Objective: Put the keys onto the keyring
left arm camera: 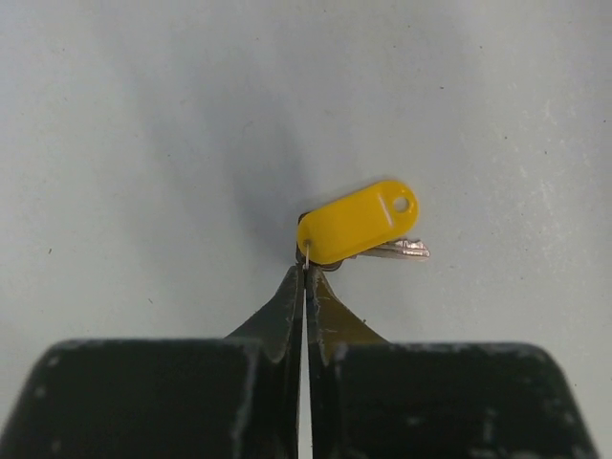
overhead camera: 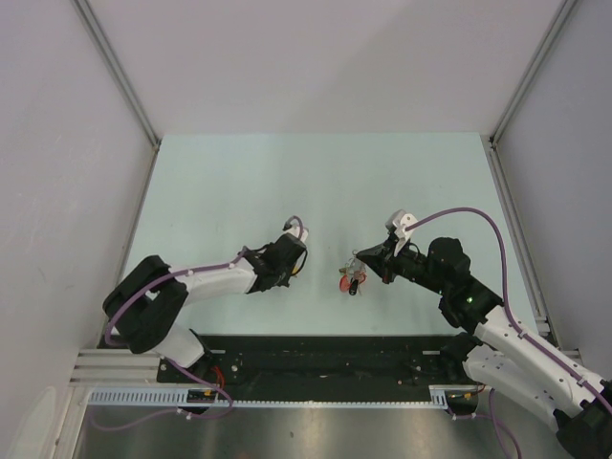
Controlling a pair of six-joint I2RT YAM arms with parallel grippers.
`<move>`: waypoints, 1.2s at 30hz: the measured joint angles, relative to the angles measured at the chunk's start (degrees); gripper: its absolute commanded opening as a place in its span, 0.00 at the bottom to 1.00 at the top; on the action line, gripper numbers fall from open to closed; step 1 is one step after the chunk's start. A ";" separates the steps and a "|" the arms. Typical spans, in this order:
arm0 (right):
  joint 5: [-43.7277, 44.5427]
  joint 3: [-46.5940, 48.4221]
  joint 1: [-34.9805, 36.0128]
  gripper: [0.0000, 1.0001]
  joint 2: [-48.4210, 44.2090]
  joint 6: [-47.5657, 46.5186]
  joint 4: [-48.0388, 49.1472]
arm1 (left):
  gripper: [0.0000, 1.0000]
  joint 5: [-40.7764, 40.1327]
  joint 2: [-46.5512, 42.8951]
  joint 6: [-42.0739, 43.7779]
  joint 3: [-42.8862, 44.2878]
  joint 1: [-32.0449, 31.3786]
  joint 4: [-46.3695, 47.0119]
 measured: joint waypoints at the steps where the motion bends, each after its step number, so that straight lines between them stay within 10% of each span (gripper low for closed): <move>1: 0.00 0.00 0.02 0.00 0.00 0.00 0.00 | 0.00 0.11 -0.33 0.00 0.00 0.00 -0.11; 15: -0.70 0.26 1.14 0.00 0.00 -2.32 -0.39 | 0.00 6.36 -14.91 10.82 7.67 0.02 -1.60; 36: -9.99 19.06 3.32 0.00 9.46 -17.88 -17.77 | 0.00 45.07 -25.49 39.15 17.62 3.89 -7.28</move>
